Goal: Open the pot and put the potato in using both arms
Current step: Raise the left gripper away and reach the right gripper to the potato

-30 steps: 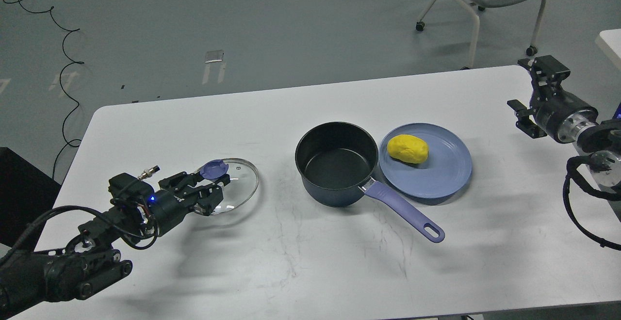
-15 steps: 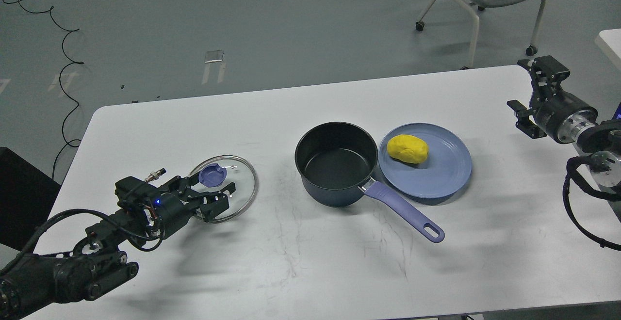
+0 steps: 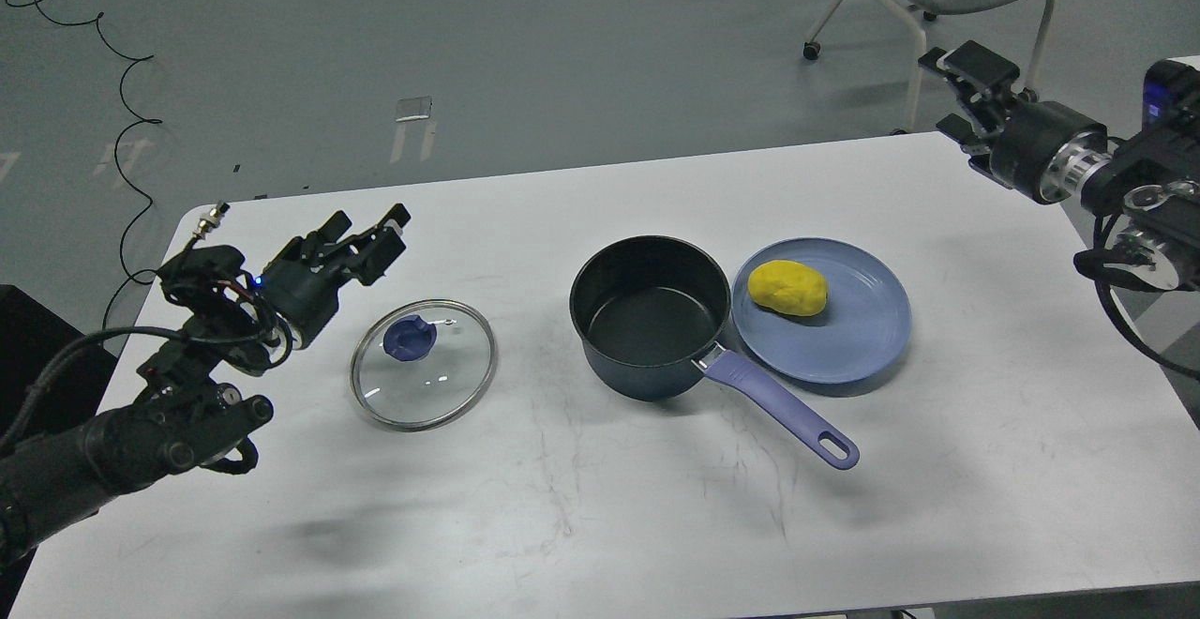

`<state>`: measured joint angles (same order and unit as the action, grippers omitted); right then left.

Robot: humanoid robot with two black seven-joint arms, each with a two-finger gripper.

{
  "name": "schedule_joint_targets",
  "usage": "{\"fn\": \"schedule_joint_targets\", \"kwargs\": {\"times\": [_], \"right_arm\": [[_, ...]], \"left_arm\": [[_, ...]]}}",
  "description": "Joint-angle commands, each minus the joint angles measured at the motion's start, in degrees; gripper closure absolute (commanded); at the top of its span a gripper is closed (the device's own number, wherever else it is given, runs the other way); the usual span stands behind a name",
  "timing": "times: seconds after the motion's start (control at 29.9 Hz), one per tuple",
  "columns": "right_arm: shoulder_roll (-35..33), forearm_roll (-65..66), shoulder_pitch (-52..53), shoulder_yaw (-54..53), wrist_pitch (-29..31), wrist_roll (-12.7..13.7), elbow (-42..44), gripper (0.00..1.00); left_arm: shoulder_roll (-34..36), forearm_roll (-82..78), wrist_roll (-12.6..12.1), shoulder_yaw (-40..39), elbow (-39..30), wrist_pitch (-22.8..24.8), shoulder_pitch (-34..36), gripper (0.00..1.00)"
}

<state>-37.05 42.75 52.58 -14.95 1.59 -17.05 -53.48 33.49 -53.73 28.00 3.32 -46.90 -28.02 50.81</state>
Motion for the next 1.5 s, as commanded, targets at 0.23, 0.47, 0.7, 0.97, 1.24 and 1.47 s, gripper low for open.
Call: {"fn": "schedule_joint_targets", "kwargs": {"times": [0.23,0.47,0.7,0.97,1.24,1.47], "right_arm": [[-0.1,35.8,9.8,19.3,-1.1,-0.1,-2.9,0.06],[4.1,42.8,9.7,27.0,-3.2,-1.1,-2.6,0.06],[11.1,42.9,10.7,32.0,-6.3,-4.4,1.1,0.06],[14.0,43.0,13.6,36.8,-6.3,-4.6,6.8,0.08],[13.8,43.0,13.5,37.0,-6.3,-4.5,6.3,0.08],[14.1,43.0,10.7,37.2,-6.4,-4.2,7.3,0.10]], "left_arm": [[2.2,23.8,0.0,-20.9,0.0,32.2,3.9,0.02],[2.2,26.5,0.0,-21.7,0.1,36.7,3.9,0.02],[2.4,26.5,0.0,-21.7,0.7,36.4,3.3,0.02],[2.6,26.6,0.0,-21.7,0.8,36.3,3.2,0.02],[2.5,26.3,0.0,-21.5,0.8,36.3,3.1,0.02],[2.7,26.0,0.0,-21.3,0.8,36.4,3.1,0.02]]}}
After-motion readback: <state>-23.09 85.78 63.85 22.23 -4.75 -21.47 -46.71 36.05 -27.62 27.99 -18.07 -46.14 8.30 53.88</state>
